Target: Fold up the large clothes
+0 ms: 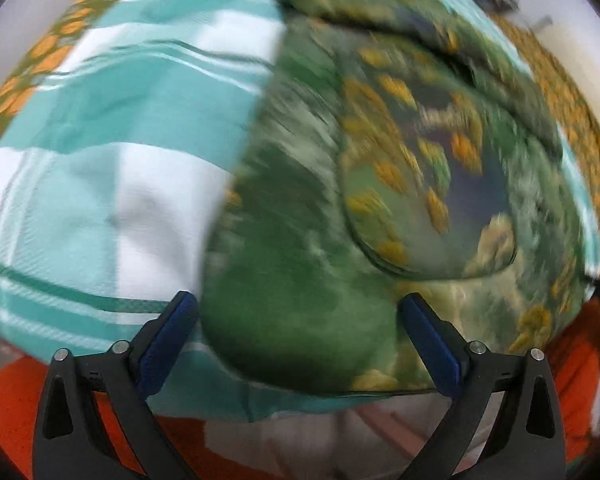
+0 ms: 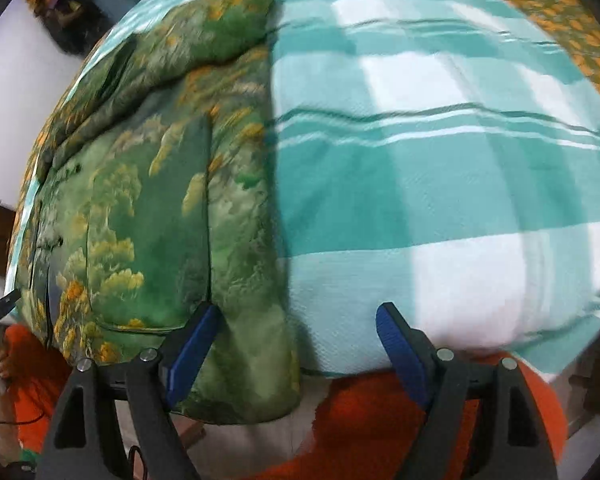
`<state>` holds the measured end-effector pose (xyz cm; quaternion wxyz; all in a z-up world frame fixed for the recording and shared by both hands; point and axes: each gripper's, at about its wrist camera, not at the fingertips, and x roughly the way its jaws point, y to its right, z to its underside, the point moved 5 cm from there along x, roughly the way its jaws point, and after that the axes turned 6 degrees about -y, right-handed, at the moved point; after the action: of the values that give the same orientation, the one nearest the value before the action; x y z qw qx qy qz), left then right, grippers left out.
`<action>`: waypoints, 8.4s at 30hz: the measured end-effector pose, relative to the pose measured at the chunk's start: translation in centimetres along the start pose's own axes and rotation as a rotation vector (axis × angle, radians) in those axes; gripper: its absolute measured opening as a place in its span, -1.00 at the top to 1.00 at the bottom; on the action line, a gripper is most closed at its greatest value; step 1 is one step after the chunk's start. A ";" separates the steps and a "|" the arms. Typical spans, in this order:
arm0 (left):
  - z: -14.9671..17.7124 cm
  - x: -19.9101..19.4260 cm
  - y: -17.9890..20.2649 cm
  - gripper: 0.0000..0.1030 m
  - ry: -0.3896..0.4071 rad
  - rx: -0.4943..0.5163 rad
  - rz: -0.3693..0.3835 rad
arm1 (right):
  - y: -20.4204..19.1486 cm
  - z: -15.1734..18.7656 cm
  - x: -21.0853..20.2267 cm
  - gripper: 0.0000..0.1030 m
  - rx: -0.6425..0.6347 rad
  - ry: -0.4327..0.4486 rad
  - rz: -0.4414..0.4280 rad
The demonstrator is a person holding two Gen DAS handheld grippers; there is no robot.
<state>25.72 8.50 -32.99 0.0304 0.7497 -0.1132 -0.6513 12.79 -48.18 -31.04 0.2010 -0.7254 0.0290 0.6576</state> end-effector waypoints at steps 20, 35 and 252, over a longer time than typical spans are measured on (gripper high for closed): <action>0.2 -6.0 -0.1 0.82 -0.046 -0.002 -0.068 | -8.7 -0.2 -4.3 0.70 -0.219 0.032 -0.114; 7.5 -11.6 0.1 0.87 -0.107 0.122 -0.074 | -8.0 4.9 -9.2 0.70 -0.173 0.002 -0.212; -12.6 -3.4 3.7 -0.99 0.366 -0.051 -0.392 | -15.4 -14.4 2.2 -0.69 -0.240 0.350 0.393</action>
<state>37.25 4.32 -27.13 -0.0572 0.8617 0.0579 -0.5008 31.33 -38.31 -28.44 -0.0257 -0.8270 0.1255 0.5474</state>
